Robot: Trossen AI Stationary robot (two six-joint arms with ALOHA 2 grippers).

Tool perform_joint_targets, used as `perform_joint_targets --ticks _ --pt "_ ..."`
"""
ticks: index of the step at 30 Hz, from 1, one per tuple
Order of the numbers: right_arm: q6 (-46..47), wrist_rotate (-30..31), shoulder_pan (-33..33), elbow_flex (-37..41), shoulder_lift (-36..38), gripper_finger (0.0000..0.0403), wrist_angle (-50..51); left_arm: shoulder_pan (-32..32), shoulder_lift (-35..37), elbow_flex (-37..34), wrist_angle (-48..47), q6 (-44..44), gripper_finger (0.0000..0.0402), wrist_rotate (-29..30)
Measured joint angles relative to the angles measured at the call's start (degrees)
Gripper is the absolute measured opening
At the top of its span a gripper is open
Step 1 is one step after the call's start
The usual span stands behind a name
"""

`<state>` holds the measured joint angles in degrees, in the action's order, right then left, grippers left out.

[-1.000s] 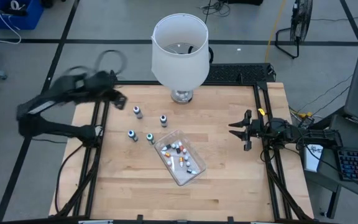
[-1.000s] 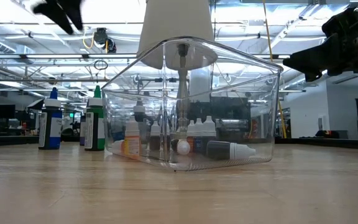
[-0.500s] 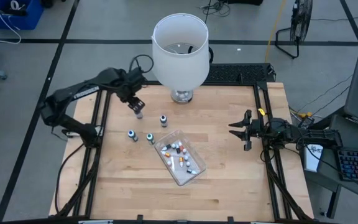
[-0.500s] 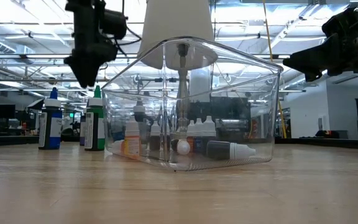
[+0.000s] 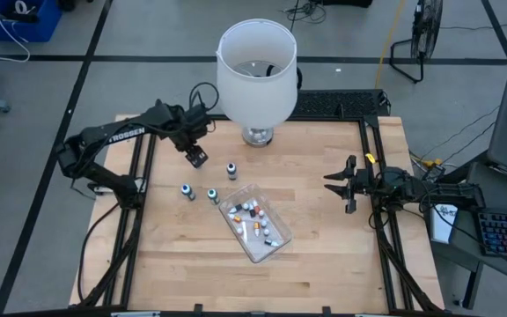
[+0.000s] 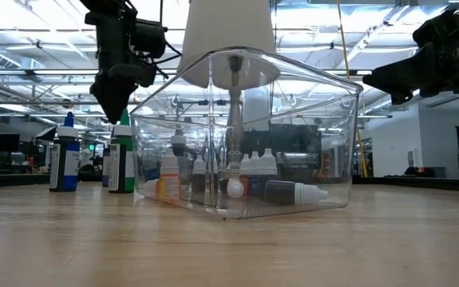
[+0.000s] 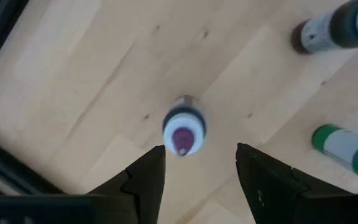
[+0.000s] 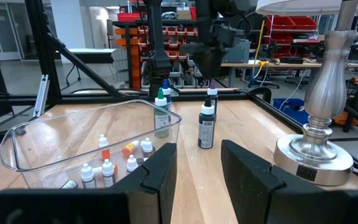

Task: Pick & Place food coloring
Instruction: Put the violet food coloring bottle into the bin

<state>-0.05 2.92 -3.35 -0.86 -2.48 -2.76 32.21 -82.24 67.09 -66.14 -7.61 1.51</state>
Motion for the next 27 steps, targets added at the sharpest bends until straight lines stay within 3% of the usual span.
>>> perform_joint_targets --ticks 7,12,18,27 --pt "0.0 0.0 0.0 0.0 0.0 0.0114 0.0 -0.8 0.0 0.0 0.4 -2.2 0.0253 4.7" --pt "0.0 0.0 0.0 0.0 0.0 0.0114 0.0 -0.7 0.0 0.0 0.2 -3.1 0.028 4.6" --pt "0.0 0.0 0.0 0.0 0.0 0.0114 0.0 -0.9 0.0 -3.6 1.9 -3.4 0.028 4.1" --pt "0.0 0.0 0.0 0.0 0.0 0.0114 0.0 -0.9 0.0 -13.2 12.7 -1.9 0.028 4.4"
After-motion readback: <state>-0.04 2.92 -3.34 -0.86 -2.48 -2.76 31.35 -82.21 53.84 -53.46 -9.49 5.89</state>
